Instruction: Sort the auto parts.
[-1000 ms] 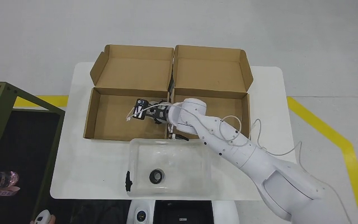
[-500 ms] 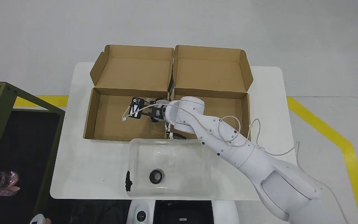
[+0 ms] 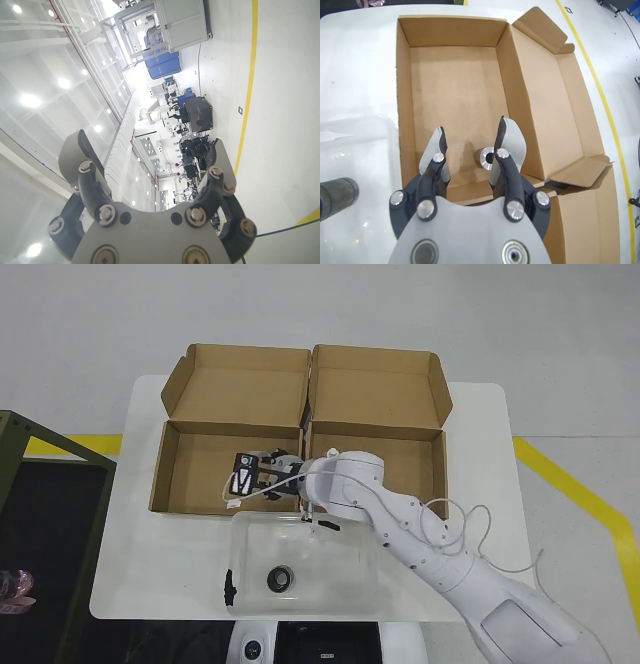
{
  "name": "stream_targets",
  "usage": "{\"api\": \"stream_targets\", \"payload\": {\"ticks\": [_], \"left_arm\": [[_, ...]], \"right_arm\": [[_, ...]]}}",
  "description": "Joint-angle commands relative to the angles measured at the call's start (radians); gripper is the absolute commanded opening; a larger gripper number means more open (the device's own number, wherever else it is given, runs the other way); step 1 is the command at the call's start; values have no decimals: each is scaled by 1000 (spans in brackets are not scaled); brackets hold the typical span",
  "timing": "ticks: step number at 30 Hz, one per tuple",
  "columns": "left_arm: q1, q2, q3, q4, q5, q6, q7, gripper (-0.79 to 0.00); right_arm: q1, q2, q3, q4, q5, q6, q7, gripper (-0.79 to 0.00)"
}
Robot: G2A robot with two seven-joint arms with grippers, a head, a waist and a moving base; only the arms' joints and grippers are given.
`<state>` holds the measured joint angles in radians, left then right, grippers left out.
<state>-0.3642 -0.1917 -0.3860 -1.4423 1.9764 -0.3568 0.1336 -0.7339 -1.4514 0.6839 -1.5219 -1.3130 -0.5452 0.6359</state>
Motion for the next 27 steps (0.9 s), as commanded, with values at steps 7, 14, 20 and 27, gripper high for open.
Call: {"api": "stream_targets", "payload": {"ticks": [7, 14, 20, 27], "left_arm": [[0, 0, 0, 0, 0, 0, 0, 0], [0, 0, 0, 0, 0, 0, 0, 0], [0, 0, 0, 0, 0, 0, 0, 0], [0, 0, 0, 0, 0, 0, 0, 0]], "right_arm": [[-115, 36, 60, -162, -19, -73, 26, -406], [-228, 67, 105, -296, -51, -114, 37, -400], [-309, 86, 104, -373, -72, -168, 48, -400], [-380, 107, 118, -418, -92, -214, 50, -397]]}}
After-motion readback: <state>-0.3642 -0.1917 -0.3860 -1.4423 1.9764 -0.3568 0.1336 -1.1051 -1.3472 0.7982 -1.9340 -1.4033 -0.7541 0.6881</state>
